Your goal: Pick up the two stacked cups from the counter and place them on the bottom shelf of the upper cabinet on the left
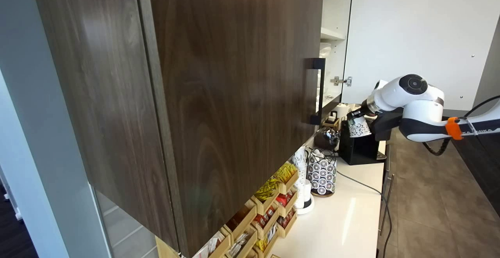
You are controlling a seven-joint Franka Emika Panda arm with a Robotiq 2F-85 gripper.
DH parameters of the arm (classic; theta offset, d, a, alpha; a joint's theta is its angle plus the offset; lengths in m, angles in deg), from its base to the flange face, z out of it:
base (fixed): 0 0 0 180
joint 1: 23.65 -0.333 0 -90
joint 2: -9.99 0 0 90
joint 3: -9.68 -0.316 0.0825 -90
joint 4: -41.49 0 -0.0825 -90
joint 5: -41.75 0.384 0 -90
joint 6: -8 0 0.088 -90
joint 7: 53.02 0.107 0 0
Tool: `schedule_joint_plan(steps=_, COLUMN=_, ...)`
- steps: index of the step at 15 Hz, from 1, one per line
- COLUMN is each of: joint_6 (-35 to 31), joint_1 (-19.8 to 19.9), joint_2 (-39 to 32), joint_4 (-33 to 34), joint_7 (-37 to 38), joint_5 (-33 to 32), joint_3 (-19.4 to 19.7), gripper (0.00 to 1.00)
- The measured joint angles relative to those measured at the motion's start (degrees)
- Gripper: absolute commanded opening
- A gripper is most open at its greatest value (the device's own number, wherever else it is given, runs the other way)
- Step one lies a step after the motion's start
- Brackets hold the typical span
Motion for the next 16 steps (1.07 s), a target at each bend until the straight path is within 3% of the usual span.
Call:
schedule_joint_plan(steps=1, joint_6=-0.78, joint_1=0.50, joint_2=0.30, joint_4=0.18, joint_7=-0.27, joint_5=-0.19, joint_3=-0.32, gripper=0.38)
schedule_joint_plan(steps=2, joint_6=-1.72, joint_1=1.04, joint_2=0.44, joint_4=0.49, joint_7=-0.44, joint_5=-0.37, joint_3=-0.60, gripper=0.63)
schedule_joint_plan(steps=6, joint_6=-2.71, joint_1=2.86, joint_2=0.42, joint_4=1.67, joint_7=-0.55, joint_5=-1.44, joint_3=-1.62, gripper=0.63)
schedule_joint_plan(steps=7, joint_6=-2.71, joint_1=2.94, joint_2=0.41, joint_4=1.68, joint_7=-0.55, joint_5=-1.48, joint_3=-1.70, gripper=0.38)
schedule_joint_plan(steps=11, joint_6=-4.34, joint_1=2.94, joint_2=0.32, joint_4=2.23, joint_7=-0.71, joint_5=-1.52, joint_3=-1.59, gripper=0.38)
schedule_joint_plan(steps=16, joint_6=-7.64, joint_1=2.66, joint_2=-0.02, joint_4=7.53, joint_7=-5.91, joint_5=-1.34, joint_3=-0.61, gripper=0.38)
